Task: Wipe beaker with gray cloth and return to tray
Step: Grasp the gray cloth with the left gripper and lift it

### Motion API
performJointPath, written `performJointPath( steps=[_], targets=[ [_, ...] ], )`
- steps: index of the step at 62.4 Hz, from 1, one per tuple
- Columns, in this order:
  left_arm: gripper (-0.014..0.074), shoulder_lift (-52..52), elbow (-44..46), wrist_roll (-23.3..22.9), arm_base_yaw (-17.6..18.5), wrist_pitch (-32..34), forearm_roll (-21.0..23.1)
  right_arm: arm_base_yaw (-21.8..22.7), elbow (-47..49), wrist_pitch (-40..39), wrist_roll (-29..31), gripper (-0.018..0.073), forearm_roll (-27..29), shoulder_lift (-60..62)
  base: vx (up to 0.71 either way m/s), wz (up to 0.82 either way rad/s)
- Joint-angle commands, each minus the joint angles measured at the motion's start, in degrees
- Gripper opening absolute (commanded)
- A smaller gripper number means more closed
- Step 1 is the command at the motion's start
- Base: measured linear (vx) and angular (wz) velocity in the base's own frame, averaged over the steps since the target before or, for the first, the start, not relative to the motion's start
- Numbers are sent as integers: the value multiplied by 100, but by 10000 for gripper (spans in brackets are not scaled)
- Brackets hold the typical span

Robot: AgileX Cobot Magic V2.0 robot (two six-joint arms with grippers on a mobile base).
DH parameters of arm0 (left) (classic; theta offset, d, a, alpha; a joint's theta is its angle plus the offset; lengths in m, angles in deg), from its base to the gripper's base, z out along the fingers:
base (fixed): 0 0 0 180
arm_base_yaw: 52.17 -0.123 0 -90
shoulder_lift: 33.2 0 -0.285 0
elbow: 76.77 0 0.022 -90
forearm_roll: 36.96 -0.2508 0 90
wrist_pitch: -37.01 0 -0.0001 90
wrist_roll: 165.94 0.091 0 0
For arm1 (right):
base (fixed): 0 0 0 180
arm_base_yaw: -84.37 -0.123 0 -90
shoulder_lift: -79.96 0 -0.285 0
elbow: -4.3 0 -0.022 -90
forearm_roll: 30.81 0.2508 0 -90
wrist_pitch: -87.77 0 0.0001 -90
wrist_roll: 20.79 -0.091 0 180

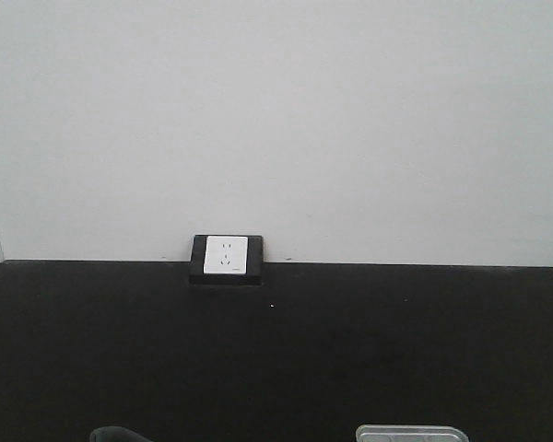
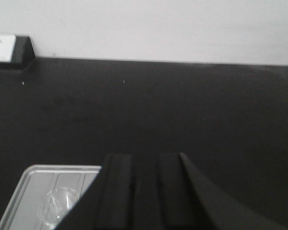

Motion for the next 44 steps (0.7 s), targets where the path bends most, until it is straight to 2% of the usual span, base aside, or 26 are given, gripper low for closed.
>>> performJointPath(
  steps=[1, 9, 13, 20, 31, 40, 41, 44],
  targets=[
    [538, -442, 210, -16, 173, 585, 357, 21, 203, -569, 21, 389, -47, -167, 0, 0],
    [538, -1090, 476, 371, 696, 533, 685, 21, 203, -568, 21, 491, -47, -253, 0, 0],
    [538, -1503, 723, 412, 996, 505, 767, 21, 203, -575, 21, 510, -47, -253, 0, 0],
    [538, -2233, 1192, 412, 1281, 477, 776, 21, 203, -576, 21, 514, -47, -253, 0, 0],
    [538, -3468, 1767, 402, 1461, 167, 815, 21, 203, -576, 21, 514, -47, -253, 0, 0],
    [531, -4232, 2076, 402, 1454, 23, 990, 21, 203, -563, 21, 514, -47, -253, 0, 0],
    [502, -4532, 2145, 327, 1454, 28, 990, 21, 203, -514, -11, 513, -28, -253, 0, 0],
    [476, -4548, 2145, 287, 1454, 16, 990, 21, 203, -454, -31, 510, 3, -253, 0, 0]
  ],
)
